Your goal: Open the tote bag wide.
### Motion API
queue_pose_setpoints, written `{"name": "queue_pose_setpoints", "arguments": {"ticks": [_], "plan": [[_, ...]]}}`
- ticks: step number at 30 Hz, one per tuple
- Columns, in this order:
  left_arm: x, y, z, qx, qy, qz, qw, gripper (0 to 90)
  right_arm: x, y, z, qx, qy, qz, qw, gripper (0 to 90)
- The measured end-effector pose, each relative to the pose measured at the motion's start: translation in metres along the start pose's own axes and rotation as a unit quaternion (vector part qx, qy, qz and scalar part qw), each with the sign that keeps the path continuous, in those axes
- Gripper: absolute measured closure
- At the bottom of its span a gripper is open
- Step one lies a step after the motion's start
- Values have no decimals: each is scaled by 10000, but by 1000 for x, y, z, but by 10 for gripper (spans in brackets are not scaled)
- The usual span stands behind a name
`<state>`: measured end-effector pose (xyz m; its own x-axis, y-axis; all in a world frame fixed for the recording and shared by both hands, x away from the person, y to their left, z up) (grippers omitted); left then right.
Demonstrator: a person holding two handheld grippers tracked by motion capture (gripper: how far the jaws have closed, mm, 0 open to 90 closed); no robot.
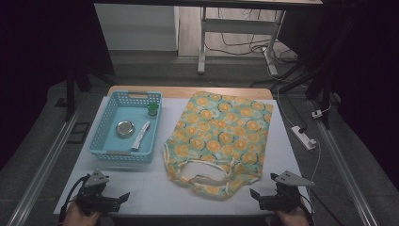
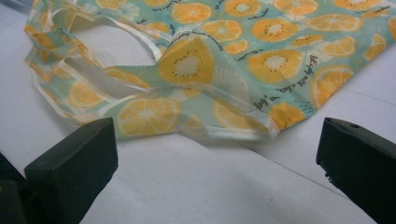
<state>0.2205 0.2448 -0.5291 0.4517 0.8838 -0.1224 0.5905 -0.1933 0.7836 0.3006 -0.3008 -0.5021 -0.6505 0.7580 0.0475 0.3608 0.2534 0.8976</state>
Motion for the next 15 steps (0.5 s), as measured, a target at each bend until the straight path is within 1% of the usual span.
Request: {"name": "queue_pose_setpoints", "arguments": {"ticks": [6,12,15], "plan": [[-1,0,1,35,-3,22,10000,0,-2,0,1,23,53,133,9999,0],[0,0,1,29,-40,-21,10000,0,-3,0,2,75,114,136,9998,0],[1,0,0,9,-69,-66,10000,0,-2,0,2,123,162,89,9998,0]]}}
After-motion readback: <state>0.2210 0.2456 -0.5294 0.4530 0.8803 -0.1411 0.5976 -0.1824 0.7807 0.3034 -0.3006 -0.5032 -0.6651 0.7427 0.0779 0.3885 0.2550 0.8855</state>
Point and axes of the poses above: each handheld gripper's, and its own axes: z roughly forward along the jaws, y roughly out of its top, x roughly to its left, the point moved 1 cm from there along z, roughly forward along the jaws, and after that the axes turned 11 degrees about -x, right-handed, at the moved point
